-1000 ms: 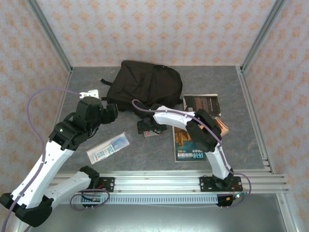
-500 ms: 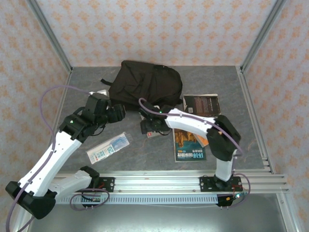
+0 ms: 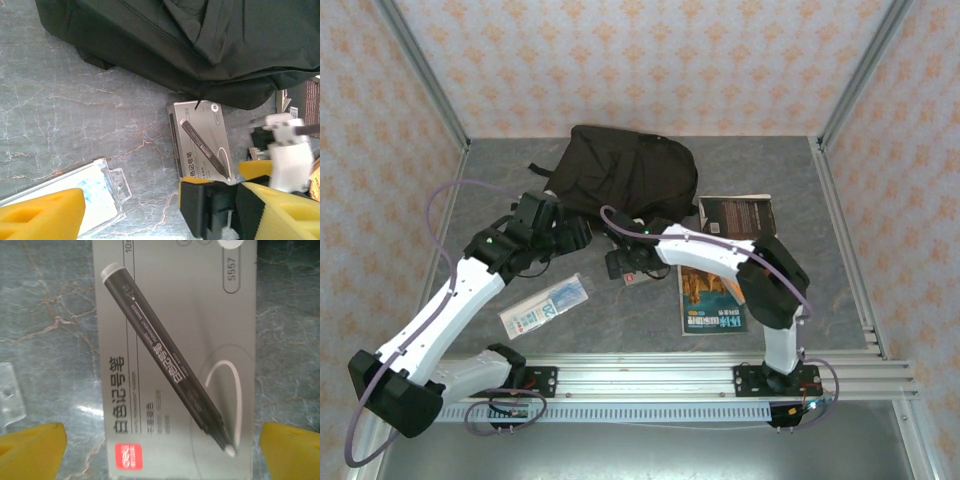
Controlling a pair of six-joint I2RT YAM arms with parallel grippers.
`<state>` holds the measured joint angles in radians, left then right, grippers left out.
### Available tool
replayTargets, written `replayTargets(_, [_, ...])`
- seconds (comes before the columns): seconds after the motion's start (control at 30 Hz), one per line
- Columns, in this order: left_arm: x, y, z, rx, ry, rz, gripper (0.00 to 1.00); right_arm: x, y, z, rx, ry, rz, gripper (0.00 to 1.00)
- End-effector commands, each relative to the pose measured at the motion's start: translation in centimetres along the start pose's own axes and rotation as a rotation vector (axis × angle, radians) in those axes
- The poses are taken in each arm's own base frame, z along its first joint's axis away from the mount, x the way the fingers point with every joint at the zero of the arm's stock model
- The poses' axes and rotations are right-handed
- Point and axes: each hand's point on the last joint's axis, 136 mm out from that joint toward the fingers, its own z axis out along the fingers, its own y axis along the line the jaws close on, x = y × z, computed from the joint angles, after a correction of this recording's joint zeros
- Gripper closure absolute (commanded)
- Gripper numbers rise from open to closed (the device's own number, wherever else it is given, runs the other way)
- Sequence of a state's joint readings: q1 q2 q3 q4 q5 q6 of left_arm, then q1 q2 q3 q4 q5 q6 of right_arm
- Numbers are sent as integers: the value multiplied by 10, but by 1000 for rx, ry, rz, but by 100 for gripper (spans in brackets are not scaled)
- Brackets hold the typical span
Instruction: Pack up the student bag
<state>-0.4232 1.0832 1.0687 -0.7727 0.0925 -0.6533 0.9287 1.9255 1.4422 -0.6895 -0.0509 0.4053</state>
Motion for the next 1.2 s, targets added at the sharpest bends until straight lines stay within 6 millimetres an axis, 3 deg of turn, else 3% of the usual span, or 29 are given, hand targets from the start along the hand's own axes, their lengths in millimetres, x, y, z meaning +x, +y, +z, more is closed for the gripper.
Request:
replayTargets(0.0, [-12,6,-13,-12,-64,13,19,-2,0,7,38,16,-40,1])
replayTargets(0.27, [-8,11,-10,-19,-47,23,19,3,-14,27,138,42,-56,1])
replayTargets(0.53, [-8,9,-9,4,-34,13,19,-4,-17,-8,104,-21,-32,1])
replayTargets(0.67, [-9,8,-8,17,-29,1,19,-2,-21,-10,113,-20,-29,1])
replayTargets(1.17, [-6,11,-6,15,-20,-5,19,14,-29,38,200,61,-76,1])
